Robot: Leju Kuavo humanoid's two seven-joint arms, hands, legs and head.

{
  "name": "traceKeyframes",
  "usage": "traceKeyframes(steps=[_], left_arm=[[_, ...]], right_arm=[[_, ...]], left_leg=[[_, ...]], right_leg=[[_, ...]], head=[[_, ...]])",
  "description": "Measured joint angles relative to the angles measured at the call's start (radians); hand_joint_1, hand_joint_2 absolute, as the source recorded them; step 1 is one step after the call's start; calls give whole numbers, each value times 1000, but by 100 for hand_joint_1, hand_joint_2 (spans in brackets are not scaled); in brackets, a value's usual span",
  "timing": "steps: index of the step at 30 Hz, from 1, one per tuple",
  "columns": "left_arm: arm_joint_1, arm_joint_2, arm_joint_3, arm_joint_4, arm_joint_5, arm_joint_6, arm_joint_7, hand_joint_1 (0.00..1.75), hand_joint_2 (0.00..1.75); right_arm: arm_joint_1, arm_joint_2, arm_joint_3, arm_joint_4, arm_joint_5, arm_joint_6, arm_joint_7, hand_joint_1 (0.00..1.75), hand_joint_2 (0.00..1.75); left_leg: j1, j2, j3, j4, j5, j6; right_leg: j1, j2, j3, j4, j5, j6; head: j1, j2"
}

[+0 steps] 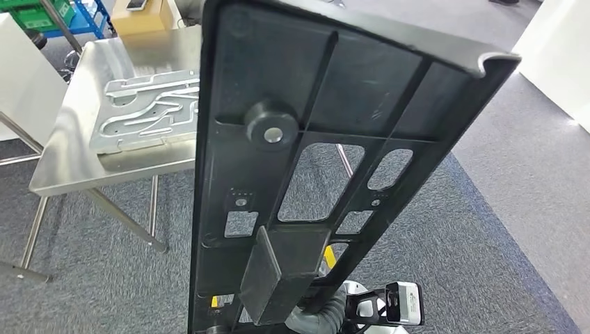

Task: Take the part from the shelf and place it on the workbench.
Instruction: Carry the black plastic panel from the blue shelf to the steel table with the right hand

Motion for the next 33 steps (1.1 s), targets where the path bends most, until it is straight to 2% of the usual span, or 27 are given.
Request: traceKeyframes(steps=[1, 2, 3, 5, 6, 7, 9, 10, 11, 12, 13, 15, 16, 17, 18, 19, 20, 21, 22, 24, 26, 27, 28, 30, 31, 32, 33], left_arm=[[3, 0, 0, 0, 0, 0, 0, 0, 0], [4, 0, 0, 0, 0, 0, 0, 0, 0], [6, 0, 0, 0, 0, 0, 0, 0, 0], [12, 4, -1, 1, 0, 1, 0, 0, 0], [16, 6, -1, 1, 0, 2, 0, 0, 0], [19, 8, -1, 1, 0, 3, 0, 0, 0], [18, 8, -2, 1, 0, 5, 0, 0, 0], [14, 7, -4, 1, 0, 5, -1, 0, 0], [11, 7, -6, 1, 0, 5, -2, 0, 0], [9, 6, -8, 1, 0, 6, -2, 0, 0], [8, 6, -10, 1, 0, 6, -3, 0, 0], [8, 5, -12, 1, 0, 7, -3, 0, 0], [9, 5, -12, 1, 0, 7, -3, 0, 0], [9, 5, -12, 1, 0, 7, -3, 0, 0], [9, 4, -12, 1, 0, 7, -3, 0, 0], [10, 4, -12, 1, 0, 7, -4, 0, 0], [9, 3, -12, 1, 0, 7, -4, 0, 0], [8, 3, -12, 1, 0, 8, -4, 0, 0], [8, 2, -12, 1, 0, 8, -3, 0, 0], [7, 2, -12, 1, 0, 8, -4, 0, 0], [6, 0, -12, 1, 0, 8, -4, 0, 0], [3, 0, -12, 0, 0, 8, -4, 0, 0], [0, -1, -11, 0, 0, 8, -5, 0, 0], [-2, -1, -11, 0, 0, 8, -5, 0, 0], [0, -1, -11, 0, 0, 8, -6, 0, 0], [2, -1, -10, 0, 0, 8, -8, 0, 0], [5, -1, -9, 0, 0, 8, -10, 0, 0]], right_arm=[[0, 0, 0, 0, 0, 0, 0, 175, 175], [0, 0, 0, 0, 0, 0, 0, 175, 175], [1, 1, 0, 0, 0, 0, 0, 175, 175], [1, 2, 0, 1, 0, 0, 0, 175, 175], [2, 3, 0, 3, 1, 0, 0, 175, 175], [4, 4, 1, 4, 1, 0, 0, 175, 175], [5, 6, 1, 5, 0, -1, 0, 175, 175], [4, 6, 1, 5, 0, -2, 0, 175, 175], [2, 7, 1, 5, 2, -4, 0, 175, 175], [2, 7, 1, 5, 5, -10, 0, 175, 175], [2, 6, 1, 7, 11, -20, 0, 175, 175], [2, 5, 0, 14, 23, -44, 0, 175, 175], [2, 5, 0, 19, 27, -54, 0, 175, 175], [3, 4, 0, 23, 30, -59, 0, 175, 175], [3, 4, 0, 27, 31, -62, 0, 175, 175], [4, 4, 0, 31, 33, -65, 0, 175, 175], [5, 3, 0, 35, 33, -67, 0, 175, 175], [7, 2, 0, 39, 33, -70, 0, 175, 175], [9, 1, 0, 42, 32, -73, 0, 175, 175], [7, 0, -1, 49, 26, -77, 0, 175, 175], [3, -1, -2, 52, 19, -75, 0, 175, 175], [2, -2, -2, 52, 17, -73, 0, 175, 175], [2, -3, -2, 52, 17, -72, 0, 175, 175], [3, -6, -2, 53, 18, -75, 0, 175, 175], [3, -7, -2, 53, 19, -79, 0, 175, 175], [4, -7, -3, 53, 22, -86, 1, 175, 175], [4, -7, -3, 54, 25, -94, 1, 175, 175]], left_leg=[[-2, 0, -28, -7, -30, 4], [-4, 0, -45, -35, -36, 10], [-9, 0, -54, -85, -7, 21], [-25, -2, -59, -199, 145, 48], [-33, -5, -54, -237, 212, 58], [-38, -9, -48, -260, 253, 64], [-38, -13, -19, -276, 251, 67], [-35, -14, -1, -289, 248, 69], [-31, -14, 18, -300, 245, 72], [-28, -16, 37, -310, 242, 73], [-27, -17, 51, -316, 233, 74], [-25, -25, 78, -320, 210, 74], [-24, -32, 93, -320, 197, 73], [-24, -40, 110, -320, 183, 72], [-23, -49, 128, -320, 169, 70], [-22, -58, 142, -320, 155, 67], [-22, -67, 153, -315, 142, 62], [-21, -76, 156, -311, 130, 56], [-19, -84, 157, -308, 122, 50], [-17, -89, 158, -302, 116, 37], [-16, -57, 151, -274, 105, 28], [-16, -37, 132, -238, 90, 23], [-15, -19, 100, -183, 71, 17], [-10, -8, 16, -65, 35, 7], [-8, -7, -13, -37, 36, 5], [-7, -5, -26, -44, 59, 5], [-7, -3, -20, -87, 102, 7]], right_leg=[[2, 2, 19, -2, -14, -1], [4, 4, 38, -4, -28, -1], [7, 4, 58, -5, -43, -1], [11, 6, 93, -10, -72, 1], [12, 9, 107, -14, -86, 5], [13, 12, 121, -15, -93, 9], [14, 14, 135, -3, -86, 21], [14, 13, 127, 28, -68, 26], [14, 11, 101, 76, -52, 31], [13, 9, 62, 133, -48, 36], [11, 7, 18, 188, -62, 39], [7, 6, -57, 244, -141, 45], [5, 6, -81, 240, -174, 47], [3, 6, -95, 215, -182, 50], [1, 8, -101, 169, -154, 52], [0, 18, -102, 113, -87, 53], [0, 32, -104, 63, -14, 51], [2, 43, -105, 29, 47, 46], [4, 50, -107, 13, 84, 39], [9, 39, -100, 6, 85, 19], [8, 23, -79, -6, 75, 3], [6, 15, -67, -11, 70, -1], [6, 6, -57, -13, 64, -5], [7, -10, -43, -14, 49, -6], [7, -16, -34, -14, 40, -5], [6, -19, -24, -14, 32, -4], [6, -22, -12, -13, 24, -2]], head=[[0, 0], [0, 0], [0, 0], [0, 0], [0, 0], [0, 0], [0, 0], [0, 0], [0, 0], [0, 0], [0, 0], [0, 0], [0, 0], [0, 0], [0, 0], [0, 0], [0, 0], [0, 0], [1, 0], [2, 0], [2, 0], [2, 0], [2, 0], [2, 0], [2, 0], [2, 0], [2, 0]])
